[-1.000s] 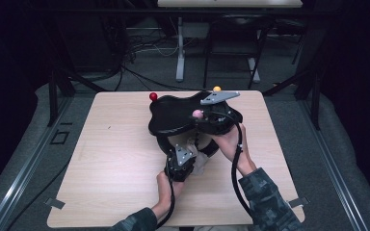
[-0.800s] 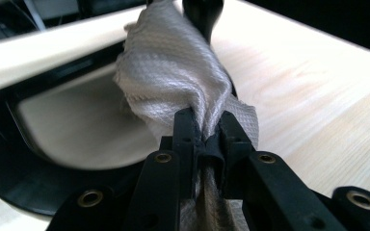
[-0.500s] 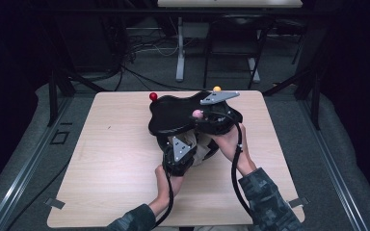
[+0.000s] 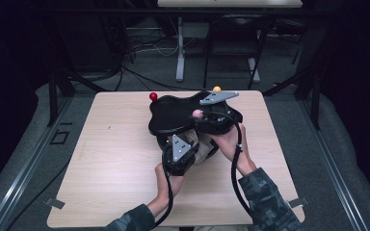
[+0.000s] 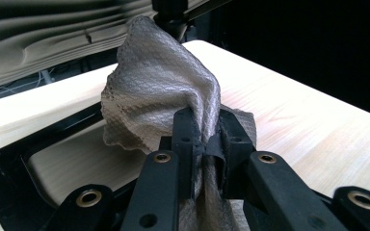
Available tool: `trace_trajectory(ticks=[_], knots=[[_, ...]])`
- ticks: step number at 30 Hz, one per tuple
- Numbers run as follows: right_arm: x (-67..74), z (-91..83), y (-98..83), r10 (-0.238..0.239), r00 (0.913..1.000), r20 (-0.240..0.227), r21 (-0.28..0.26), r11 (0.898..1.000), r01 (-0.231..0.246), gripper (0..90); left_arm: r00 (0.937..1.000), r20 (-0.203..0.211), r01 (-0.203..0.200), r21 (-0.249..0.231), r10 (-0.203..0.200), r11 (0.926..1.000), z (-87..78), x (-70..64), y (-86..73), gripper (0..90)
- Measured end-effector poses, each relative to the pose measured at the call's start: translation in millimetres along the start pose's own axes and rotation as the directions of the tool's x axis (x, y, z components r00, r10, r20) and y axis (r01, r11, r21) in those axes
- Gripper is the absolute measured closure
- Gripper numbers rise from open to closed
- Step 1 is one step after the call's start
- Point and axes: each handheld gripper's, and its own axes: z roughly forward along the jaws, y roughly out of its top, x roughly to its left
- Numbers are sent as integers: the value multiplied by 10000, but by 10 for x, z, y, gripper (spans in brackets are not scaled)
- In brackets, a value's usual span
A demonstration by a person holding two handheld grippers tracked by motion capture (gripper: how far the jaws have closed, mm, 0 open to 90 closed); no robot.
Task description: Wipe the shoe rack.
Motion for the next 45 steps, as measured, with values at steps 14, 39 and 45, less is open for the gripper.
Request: trace_trajectory(ticks=[14, 39, 45], knots=[[31, 43, 25, -102, 9991, 421, 36, 9999, 100, 603, 9986, 501, -150, 172, 142, 9997, -207, 59, 204, 802], [41, 99, 45, -126, 9978, 651, -15, 9999, 127, 603, 9975, 394, -570, -376, 584, 9977, -548, 207, 587, 803], [46, 98, 40, -141, 9975, 686, -34, 9999, 144, 603, 9960, 322, -820, -424, 834, 9957, -621, 235, 648, 804]])
